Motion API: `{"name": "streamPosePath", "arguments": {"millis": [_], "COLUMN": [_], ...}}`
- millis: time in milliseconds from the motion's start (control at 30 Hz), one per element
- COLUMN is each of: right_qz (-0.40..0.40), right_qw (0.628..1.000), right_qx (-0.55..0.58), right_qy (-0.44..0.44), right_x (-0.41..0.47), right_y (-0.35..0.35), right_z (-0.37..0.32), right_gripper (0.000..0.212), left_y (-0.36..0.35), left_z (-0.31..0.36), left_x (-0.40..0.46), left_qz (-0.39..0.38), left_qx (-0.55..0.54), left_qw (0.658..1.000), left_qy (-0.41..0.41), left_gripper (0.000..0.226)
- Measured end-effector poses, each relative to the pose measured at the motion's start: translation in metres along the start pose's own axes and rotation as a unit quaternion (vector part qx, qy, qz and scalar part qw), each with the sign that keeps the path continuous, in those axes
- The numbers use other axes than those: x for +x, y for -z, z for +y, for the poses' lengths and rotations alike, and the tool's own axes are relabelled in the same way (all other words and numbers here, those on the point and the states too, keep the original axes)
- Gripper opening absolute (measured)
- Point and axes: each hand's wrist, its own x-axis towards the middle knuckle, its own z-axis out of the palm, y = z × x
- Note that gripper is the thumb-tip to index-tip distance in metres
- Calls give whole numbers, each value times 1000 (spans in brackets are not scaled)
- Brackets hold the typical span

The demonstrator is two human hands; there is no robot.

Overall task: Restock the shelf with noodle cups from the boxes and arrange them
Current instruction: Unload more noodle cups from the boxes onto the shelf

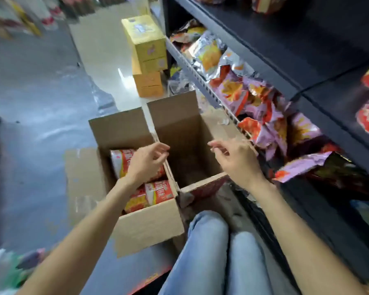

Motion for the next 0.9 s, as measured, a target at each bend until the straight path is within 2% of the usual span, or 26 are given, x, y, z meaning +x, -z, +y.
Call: {"name": "streamPosePath", "arguments": {"millis": [100,200,300,400,467,533,600,667,767,833,900], "right_qz": [-144,-267,-357,-406,-430,-452,-475,-496,-520,-551,-572], "right_qw": [989,960,929,904,881,855,833,809,777,742,718], "right_qx": [13,-39,-81,-131,-188,-236,-267,-299,-336,-364,-381], "right_qy": [38,76,60,36,62,93,98,106,113,113,113], "right_x": [23,51,75,89,91,87,80,72,56,47,44], "right_y": [-74,-157,-236,-293,-317,-335,-351,-367,-390,-400,-406], "right_z": [-20,-34,-33,-16,-2,13,28,41,53,58,63], "right_gripper": [25,37,57,62,60,69,79,78,75,102,124], "left_y": [-1,-9,-25,-42,-50,-56,-62,-65,-64,-61,-59], "left_z": [-87,-151,-191,-217,-229,-242,-257,-266,-275,-276,-275], "left_x": [-17,-23,-12,8,22,33,41,47,51,49,49], "left_qz": [-1,48,73,59,48,24,-7,-21,-32,-20,-42], "left_qx": [11,-45,-106,-60,33,159,260,333,416,418,407], "left_qw": [987,955,928,944,959,966,957,940,908,907,911], "left_qy": [160,289,350,319,277,205,127,76,44,40,40], "left_gripper": [34,62,82,95,107,118,121,116,110,108,110]}}
